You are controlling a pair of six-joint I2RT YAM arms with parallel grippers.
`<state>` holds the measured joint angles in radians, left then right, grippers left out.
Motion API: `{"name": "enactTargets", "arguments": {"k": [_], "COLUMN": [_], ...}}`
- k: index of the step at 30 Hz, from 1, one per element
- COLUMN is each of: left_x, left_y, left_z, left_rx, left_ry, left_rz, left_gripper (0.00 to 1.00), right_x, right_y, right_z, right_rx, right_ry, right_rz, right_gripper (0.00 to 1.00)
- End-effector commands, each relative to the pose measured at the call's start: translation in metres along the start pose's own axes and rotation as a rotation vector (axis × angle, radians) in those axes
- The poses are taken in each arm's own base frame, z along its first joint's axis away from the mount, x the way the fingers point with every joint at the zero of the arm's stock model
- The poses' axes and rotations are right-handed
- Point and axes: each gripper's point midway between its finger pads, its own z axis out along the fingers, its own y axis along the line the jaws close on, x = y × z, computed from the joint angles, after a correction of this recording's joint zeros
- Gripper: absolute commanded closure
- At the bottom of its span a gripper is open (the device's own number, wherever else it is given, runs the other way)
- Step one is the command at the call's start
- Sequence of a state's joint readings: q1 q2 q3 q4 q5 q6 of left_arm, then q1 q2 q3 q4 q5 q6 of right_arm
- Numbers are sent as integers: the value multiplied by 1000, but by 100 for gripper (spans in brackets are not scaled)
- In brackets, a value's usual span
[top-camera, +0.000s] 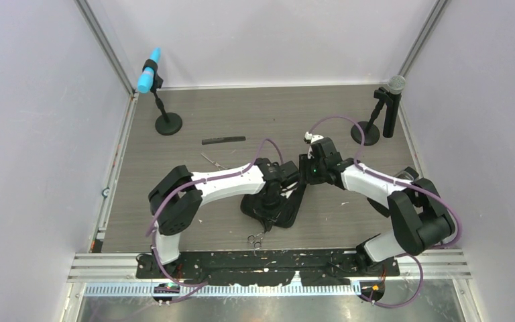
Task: Sort the hair-cutting tools
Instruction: Place the scissors in the hairdressing tool bag.
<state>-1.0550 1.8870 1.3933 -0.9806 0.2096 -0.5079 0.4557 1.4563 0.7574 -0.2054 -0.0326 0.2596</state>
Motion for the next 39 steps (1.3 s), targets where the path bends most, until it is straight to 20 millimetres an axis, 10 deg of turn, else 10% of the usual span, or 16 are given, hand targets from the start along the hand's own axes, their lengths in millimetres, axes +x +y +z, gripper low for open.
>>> {"name": "enactTargets", "arguments": {"k": [1, 19, 39], "left_x": [-12, -6, -3], "left_y": [0, 34, 24], "left_z": [-8, 2, 6], "left_rx": [9, -89, -39], "left_ry": [-23, 45, 83], "left_rz": [-8, -44, -19], "left_gripper": [100, 100, 100], "right_x": [5, 46, 47], "right_y": [11, 18, 17], "right_z": [5, 8, 7], "right_rx": [-80, -146, -147], "right_ry": [-19, 25, 5], "right_rz": [26, 150, 165], "right_gripper": [60, 69, 69]}}
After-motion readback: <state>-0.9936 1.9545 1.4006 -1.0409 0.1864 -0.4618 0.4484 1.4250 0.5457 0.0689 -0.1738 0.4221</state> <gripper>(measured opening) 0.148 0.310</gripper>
